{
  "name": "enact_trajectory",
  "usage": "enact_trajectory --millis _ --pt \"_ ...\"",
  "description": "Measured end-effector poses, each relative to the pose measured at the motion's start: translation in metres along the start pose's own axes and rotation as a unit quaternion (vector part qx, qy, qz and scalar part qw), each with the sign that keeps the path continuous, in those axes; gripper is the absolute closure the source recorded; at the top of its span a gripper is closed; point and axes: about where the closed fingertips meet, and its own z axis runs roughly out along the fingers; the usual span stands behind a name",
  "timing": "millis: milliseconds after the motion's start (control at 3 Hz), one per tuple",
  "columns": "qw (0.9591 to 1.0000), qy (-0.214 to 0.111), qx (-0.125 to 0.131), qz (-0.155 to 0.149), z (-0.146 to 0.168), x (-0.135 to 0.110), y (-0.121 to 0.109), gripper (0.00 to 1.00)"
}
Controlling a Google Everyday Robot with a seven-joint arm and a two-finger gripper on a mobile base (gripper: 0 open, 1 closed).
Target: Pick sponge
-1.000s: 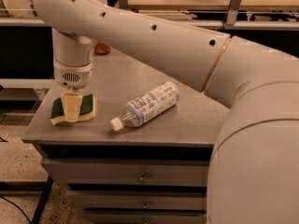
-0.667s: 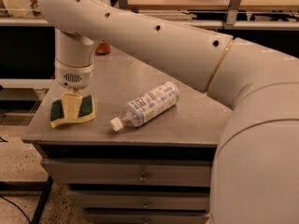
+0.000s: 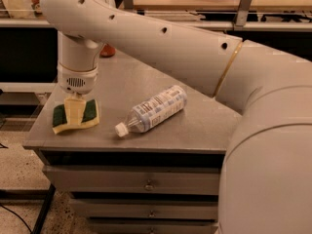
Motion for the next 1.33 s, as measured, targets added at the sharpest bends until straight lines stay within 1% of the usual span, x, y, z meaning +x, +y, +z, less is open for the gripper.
enact_trajectory --millis 333,667,1000,1333 --pt "1.0 0.0 0.0 0.0 0.0 0.0 0.0 1.0" --pt "0.9992 -0.001 0.031 -0.024 -0.048 -0.012 -0.001 1.0" --pt "0.9964 0.002 0.068 -0.051 -0.105 -0.026 -0.001 1.0" --pt "0.9961 -0.003 0.071 -0.052 -0.109 -0.029 -0.002 1.0"
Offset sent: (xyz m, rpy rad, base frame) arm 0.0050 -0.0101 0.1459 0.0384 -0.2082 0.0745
